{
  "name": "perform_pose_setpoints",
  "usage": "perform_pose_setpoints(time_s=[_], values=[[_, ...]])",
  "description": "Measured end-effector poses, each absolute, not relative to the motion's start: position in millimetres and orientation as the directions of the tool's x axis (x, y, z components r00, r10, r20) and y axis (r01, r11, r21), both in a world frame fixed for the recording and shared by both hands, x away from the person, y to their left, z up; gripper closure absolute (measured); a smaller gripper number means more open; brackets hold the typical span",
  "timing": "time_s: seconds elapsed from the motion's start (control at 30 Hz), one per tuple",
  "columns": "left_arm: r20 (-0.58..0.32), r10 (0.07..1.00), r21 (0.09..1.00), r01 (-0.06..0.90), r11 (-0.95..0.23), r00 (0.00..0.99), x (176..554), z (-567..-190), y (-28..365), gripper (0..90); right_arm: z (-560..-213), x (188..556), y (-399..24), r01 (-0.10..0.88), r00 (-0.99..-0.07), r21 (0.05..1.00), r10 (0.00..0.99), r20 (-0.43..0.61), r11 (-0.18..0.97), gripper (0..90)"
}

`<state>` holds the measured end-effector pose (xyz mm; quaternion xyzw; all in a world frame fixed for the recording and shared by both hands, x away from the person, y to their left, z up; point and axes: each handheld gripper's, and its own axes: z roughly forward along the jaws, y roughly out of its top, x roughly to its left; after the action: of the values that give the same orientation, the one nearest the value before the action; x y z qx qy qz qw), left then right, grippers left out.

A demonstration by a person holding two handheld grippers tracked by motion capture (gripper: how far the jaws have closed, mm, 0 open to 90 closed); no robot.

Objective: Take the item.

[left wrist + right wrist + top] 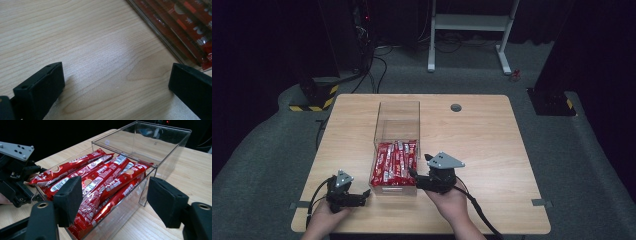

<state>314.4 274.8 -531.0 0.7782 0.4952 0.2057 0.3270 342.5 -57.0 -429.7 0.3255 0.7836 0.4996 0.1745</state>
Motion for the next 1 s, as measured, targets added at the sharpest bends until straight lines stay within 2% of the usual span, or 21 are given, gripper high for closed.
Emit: perform_pose_setpoints(time_s=[0.47, 0.6, 0.8, 1.0], values=[[-0.001, 0.907, 0.713, 0.636, -0.295, 0.422, 309, -531, 278, 0.6, -441, 343, -42, 0.356, -0.753, 0.882, 0.653, 0.077, 0.307, 33.0], [-0.001, 0.906, 0.713, 0.636, -0.295, 0.422, 309, -531, 278, 0.6, -444, 344, -41, 0.364, -0.749, 0.878, 0.658, 0.078, 0.311, 37.3], [-0.002, 0.906, 0.713, 0.636, -0.295, 0.422, 309, -531, 278, 0.6, -446, 344, -44, 0.362, -0.731, 0.89, 0.678, 0.085, 0.278, 59.4], [-0.001, 0.906, 0.713, 0.636, -0.296, 0.423, 308, -531, 278, 0.6, -449, 343, -42, 0.36, -0.738, 0.888, 0.67, 0.083, 0.286, 65.2]])
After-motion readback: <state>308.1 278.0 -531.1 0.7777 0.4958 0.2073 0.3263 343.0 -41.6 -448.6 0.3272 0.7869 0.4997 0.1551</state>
